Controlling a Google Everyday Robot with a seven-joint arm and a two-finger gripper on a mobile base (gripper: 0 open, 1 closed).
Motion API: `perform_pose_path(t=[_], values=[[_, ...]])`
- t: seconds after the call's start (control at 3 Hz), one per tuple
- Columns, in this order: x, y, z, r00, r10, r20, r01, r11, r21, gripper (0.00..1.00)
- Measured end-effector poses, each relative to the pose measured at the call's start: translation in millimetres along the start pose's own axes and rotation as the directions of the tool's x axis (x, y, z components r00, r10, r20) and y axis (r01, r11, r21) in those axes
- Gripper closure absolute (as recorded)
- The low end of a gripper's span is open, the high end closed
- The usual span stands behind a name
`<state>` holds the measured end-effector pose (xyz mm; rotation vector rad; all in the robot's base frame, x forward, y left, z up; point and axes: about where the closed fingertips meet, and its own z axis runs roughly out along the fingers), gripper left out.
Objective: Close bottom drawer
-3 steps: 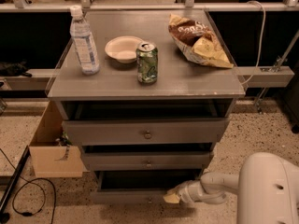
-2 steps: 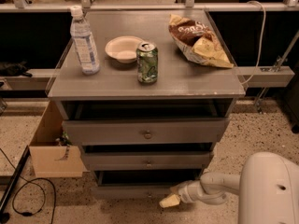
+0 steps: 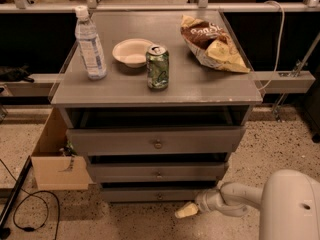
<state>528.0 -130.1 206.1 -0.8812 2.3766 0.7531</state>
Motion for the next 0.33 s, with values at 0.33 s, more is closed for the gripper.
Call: perform_pose_path(t=[0.33], values=[[0.0, 0.0, 0.0, 1.000, 0.000, 0.000, 0.000, 1.0000, 0.000, 0.00]])
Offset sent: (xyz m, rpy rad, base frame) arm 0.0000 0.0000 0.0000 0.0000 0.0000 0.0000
